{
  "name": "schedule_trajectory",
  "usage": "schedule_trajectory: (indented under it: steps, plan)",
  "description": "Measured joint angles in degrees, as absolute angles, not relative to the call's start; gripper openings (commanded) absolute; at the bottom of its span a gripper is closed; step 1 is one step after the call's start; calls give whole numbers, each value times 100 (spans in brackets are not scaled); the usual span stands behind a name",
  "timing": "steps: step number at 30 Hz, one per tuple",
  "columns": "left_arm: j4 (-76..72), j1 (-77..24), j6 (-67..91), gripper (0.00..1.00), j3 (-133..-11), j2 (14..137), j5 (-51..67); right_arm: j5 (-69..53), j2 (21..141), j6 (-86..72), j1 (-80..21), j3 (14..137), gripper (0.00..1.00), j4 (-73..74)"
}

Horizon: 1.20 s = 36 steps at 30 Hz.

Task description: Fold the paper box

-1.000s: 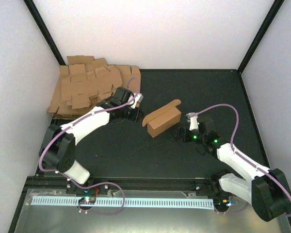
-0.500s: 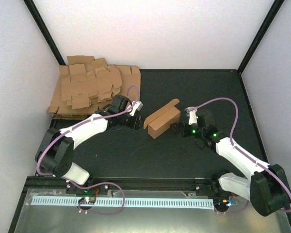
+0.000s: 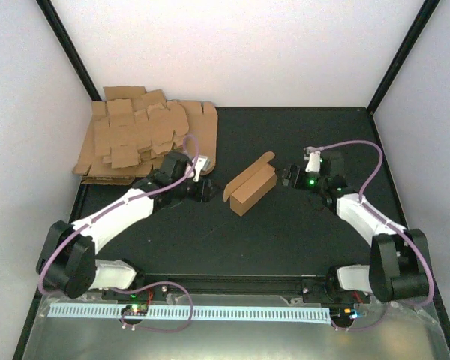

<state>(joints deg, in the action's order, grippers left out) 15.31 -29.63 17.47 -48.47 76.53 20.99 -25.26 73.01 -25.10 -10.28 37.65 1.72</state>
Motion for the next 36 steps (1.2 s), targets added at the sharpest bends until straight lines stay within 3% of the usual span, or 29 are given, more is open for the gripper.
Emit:
schedule_trajectory:
  steps: [5,18,26,36]
  plan:
    - [1247,-2978,2226,52,-4252,7122,2338,-2969,7966,-2705,-899,3920,100,-419]
    - [322,-3234,3089,54,-3946,6851,2904,-4425,9406,-3599,-810,4182,73,-2215]
    - [462,-3234,3037,55,-4101,6980,2923,-4744,9253,-3765,-958,3632,72,-2571]
    - [1544,-3234,2403,58,-4890,7100,2451,-4574,8042,-3728,-1452,2783,76,-2340]
